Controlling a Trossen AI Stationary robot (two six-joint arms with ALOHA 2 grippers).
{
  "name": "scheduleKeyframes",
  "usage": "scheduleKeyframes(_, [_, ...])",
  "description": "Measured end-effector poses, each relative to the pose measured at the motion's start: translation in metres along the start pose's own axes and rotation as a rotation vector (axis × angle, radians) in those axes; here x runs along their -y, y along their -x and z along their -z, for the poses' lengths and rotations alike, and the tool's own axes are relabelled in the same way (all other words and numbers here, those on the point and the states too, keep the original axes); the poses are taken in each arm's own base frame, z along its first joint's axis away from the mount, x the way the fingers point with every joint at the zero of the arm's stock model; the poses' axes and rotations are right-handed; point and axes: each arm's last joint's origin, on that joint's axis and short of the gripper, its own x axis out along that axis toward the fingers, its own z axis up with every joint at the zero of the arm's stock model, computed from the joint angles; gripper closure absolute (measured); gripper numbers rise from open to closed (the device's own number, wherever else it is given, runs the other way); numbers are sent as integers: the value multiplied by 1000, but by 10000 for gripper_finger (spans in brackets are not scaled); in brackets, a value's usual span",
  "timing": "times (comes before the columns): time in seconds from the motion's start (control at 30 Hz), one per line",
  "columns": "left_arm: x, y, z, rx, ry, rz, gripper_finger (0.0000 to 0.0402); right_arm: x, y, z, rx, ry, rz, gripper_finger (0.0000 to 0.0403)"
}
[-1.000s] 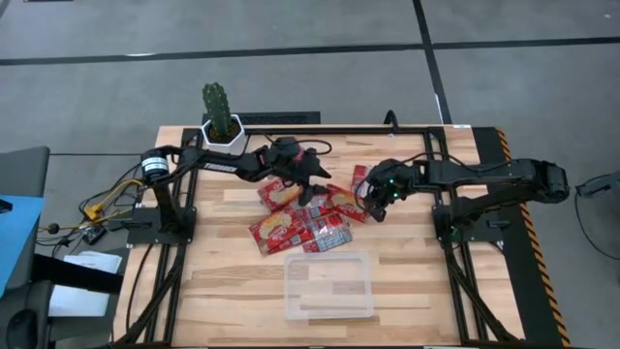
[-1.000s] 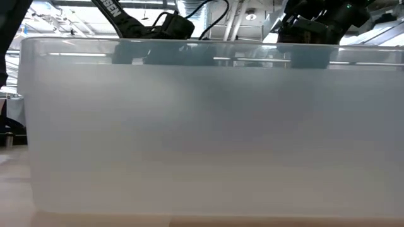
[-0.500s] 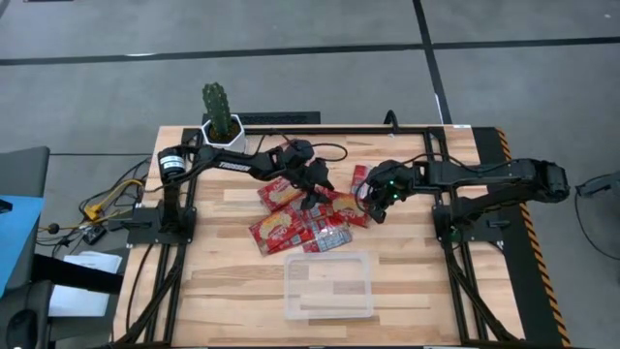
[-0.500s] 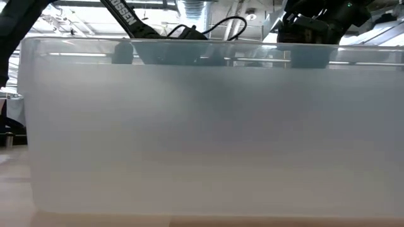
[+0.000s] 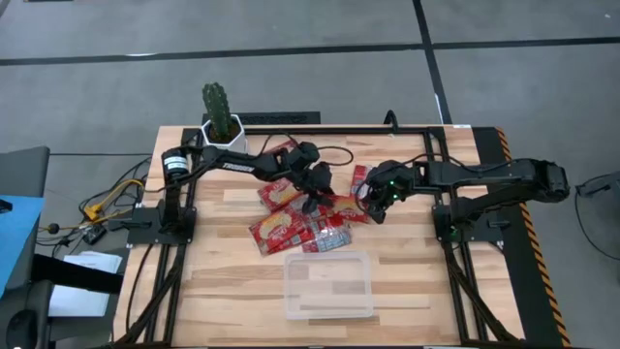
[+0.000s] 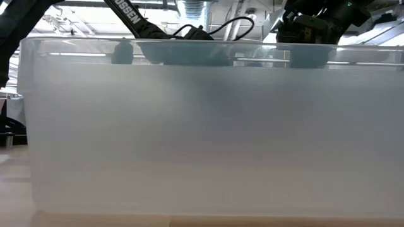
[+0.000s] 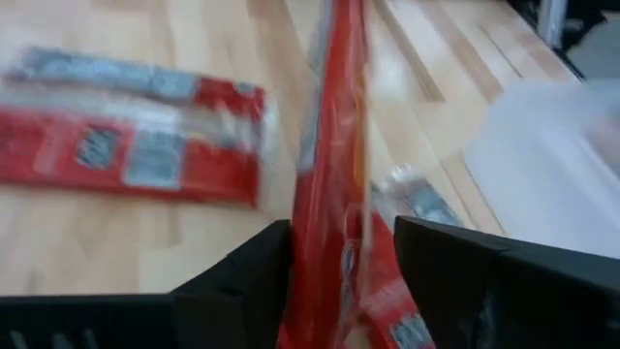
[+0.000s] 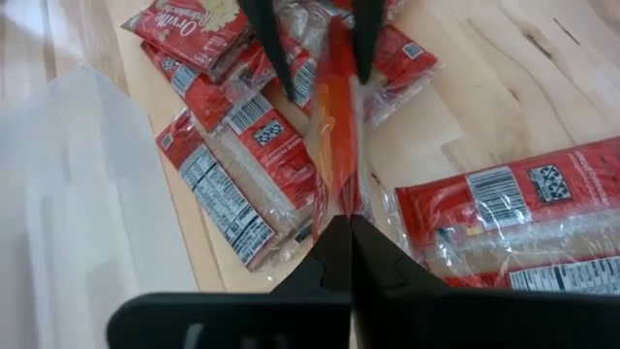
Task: Sort popcorn bags into baskets
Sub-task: Put the red popcorn bag into the transparent bin
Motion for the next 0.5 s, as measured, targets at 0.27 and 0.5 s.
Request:
scheduleKeyframes(0.27, [0,-4,7,-45,25,-59,342,-1,0,-2,18,0,-7,362])
scheduleKeyframes(0.5, [0,-5,7,-52,46,-107,390,-1,0,-3,32,73,-12,309])
